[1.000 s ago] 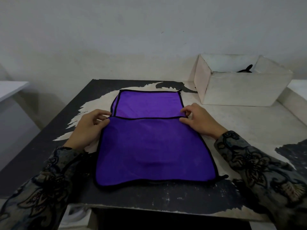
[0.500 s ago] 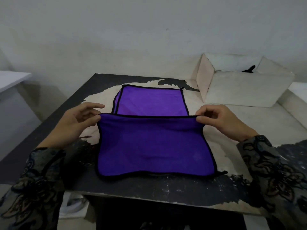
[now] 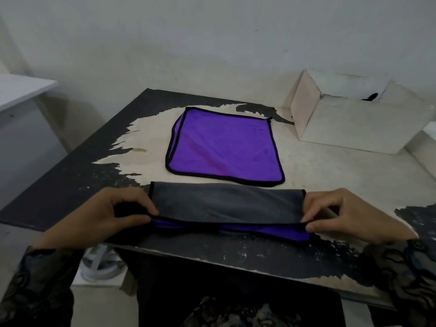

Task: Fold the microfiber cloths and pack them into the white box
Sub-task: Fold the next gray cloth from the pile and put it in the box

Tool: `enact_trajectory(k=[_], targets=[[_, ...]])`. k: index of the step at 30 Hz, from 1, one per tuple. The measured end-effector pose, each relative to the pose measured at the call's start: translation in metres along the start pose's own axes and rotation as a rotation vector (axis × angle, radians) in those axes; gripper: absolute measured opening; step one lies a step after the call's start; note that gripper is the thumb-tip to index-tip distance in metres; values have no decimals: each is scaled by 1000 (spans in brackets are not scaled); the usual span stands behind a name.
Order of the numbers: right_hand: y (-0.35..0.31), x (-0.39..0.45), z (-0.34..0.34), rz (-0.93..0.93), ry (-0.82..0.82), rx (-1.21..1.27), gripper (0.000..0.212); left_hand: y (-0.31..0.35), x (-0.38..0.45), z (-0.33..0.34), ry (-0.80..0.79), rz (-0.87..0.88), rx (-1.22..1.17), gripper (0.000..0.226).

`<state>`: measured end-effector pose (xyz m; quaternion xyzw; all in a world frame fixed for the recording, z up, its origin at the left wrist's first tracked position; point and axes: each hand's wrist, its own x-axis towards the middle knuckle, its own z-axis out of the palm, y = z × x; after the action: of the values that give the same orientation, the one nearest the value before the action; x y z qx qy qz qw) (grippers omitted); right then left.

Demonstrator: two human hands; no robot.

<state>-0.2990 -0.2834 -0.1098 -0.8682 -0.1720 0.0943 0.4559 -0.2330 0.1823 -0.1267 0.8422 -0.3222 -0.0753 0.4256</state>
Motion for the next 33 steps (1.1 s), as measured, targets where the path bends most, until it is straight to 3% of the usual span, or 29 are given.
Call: enact_trajectory(k=[4,7,10,13,15,17,21,27,33], targets=[[0,-3,6,37,-57,22,7,-5,-1,4,-58,49,68,19],[2,-4,6,23,-43,-8,18,-3,-2,4,-140,22,134,22],[0,0,6,-20,162,-11,21,-3,5,7,30,-51,139,29],[6,13,1,54,415,-247,23,-10,21,11,277,-194,287,39],[13,21,-2,142,439,-373,29,-15,30,14,297,-344,453,56],[18,27,-2,202,390,-425,28,-15,38,19,270,-425,534,48],[17,34,7,184,303,-444,14,-9,46,22,262,-429,470,15],[15,35,2,164,420,-263,11,-1,52,10,236,-260,239,15],[5,52,-12,144,570,-79,8,16,74,-10,367,-267,-113,9]])
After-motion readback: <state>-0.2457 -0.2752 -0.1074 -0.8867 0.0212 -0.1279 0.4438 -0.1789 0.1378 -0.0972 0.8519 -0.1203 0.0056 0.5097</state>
